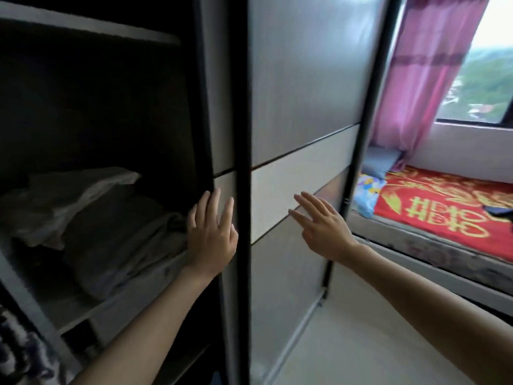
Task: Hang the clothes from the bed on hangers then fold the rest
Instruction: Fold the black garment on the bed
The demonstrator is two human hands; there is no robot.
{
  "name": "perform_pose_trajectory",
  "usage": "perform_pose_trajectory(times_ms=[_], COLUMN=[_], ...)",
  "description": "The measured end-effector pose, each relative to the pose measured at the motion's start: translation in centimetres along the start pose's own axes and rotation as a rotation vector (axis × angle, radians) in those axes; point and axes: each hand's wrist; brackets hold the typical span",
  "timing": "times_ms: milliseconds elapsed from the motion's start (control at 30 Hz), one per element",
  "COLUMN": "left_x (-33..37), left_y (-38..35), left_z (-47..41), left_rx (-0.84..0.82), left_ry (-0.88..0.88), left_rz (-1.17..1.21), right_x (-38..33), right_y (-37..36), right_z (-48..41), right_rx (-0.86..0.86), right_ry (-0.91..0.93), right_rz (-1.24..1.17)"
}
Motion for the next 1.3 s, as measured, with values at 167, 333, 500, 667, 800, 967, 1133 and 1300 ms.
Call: perform_pose_trajectory(times_ms=[167, 333, 500, 667, 800, 967, 1133, 1300], left_x=[11.4, 25.3, 40.3, 50.6, 56.9, 62.7, 67.9, 73.4], left_y=[-3.2, -6.7, -11.2, -16.0, -19.2, -24.6, -32.3, -39.7], left_z=[-1.8, -3.8, -4.0, -2.2, -1.7, -3.0, -7.8, -13.4], left_rx=[-0.008, -0.164, -0.321, -0.453, -0.508, -0.54, -0.548, -0.595], left_ry=[-0.18, -0.191, -0.136, -0.19, -0.264, -0.317, -0.273, -0.24], left_rz=[0.146, 0.265, 0.424, 0.486, 0.481, 0.497, 0.509, 0.465], right_x=[8.0, 16.1, 22.9, 25.2, 27.6, 32.5, 42.2, 52.5], right_y=[3.2, 7.1, 11.9, 14.3, 14.3, 12.0, 8.5, 6.8], right_z=[11.1, 24.0, 37.1, 45.6, 50.2, 53.3, 55.5, 57.2], right_rx=[-0.182, -0.338, -0.43, -0.519, -0.563, -0.634, -0.698, -0.793], right_ry=[-0.322, -0.573, -0.752, -0.9, -0.948, -0.958, -0.99, -0.99], right_rz=[0.061, 0.181, 0.299, 0.327, 0.374, 0.364, 0.336, 0.398])
Point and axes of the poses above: each hand's wrist, its own z-axis away from the middle knuckle, its own y-axis out of the back of the hand, x = y × z, and after that the axes turned 7 degrees about y, right-handed
